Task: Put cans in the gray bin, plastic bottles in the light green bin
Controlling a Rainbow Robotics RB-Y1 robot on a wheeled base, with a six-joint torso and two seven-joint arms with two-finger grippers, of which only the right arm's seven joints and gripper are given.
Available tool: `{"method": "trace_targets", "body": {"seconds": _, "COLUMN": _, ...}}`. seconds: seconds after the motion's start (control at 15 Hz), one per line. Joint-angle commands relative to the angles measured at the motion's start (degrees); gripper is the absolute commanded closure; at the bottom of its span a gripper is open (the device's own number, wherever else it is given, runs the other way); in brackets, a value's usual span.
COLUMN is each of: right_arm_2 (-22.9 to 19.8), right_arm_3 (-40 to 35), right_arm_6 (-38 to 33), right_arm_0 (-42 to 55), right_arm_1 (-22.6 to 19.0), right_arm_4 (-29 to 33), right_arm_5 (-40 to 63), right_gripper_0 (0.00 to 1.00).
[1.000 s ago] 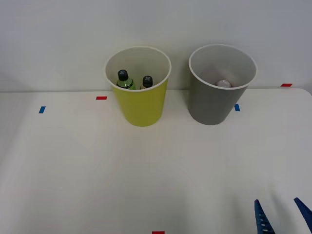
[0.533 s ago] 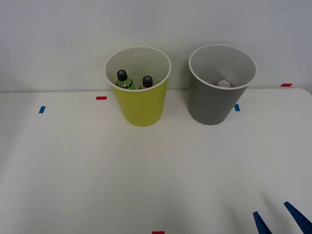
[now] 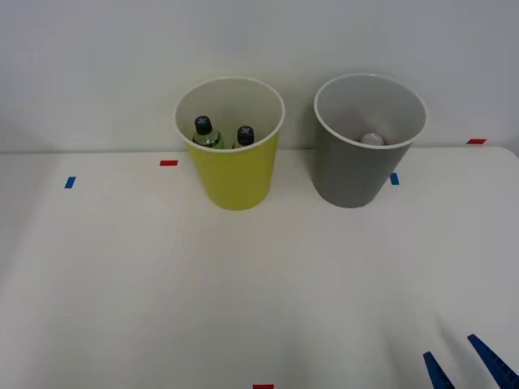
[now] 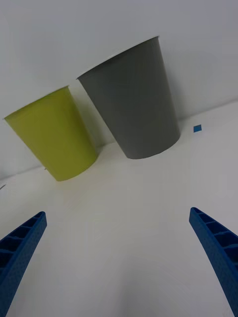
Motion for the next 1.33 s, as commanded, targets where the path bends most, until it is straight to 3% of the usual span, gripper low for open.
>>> {"method": "trace_targets", "body": {"seconds": 0.07, "right_arm_2": -0.94, "right_arm_3": -0.71, "right_arm_6": -1.91, "right_arm_0": -0.95, "right_arm_1": 0.17, "right_arm_4": 1.53, "right_arm_5": 0.02, "right_gripper_0": 0.0}}
{"method": "trace_targets", "body": {"seconds": 0.2, "right_arm_2": -1.91, "right_arm_3": -0.97, "right_arm_6": -5.34, "right_arm_0": -0.95, "right_arm_1": 0.61, "right_arm_4": 3.64, "right_arm_5": 0.02, "right_gripper_0": 0.0}}
{"method": "trace_targets", "body": {"seconds": 1.33, "right_arm_2": -2.26, "right_arm_3": -1.06, "right_arm_6": -3.23, "right_arm_0": -1.13, "right_arm_1": 0.61, "right_arm_4": 4.96, "right_arm_5": -0.07, "right_gripper_0": 0.0}}
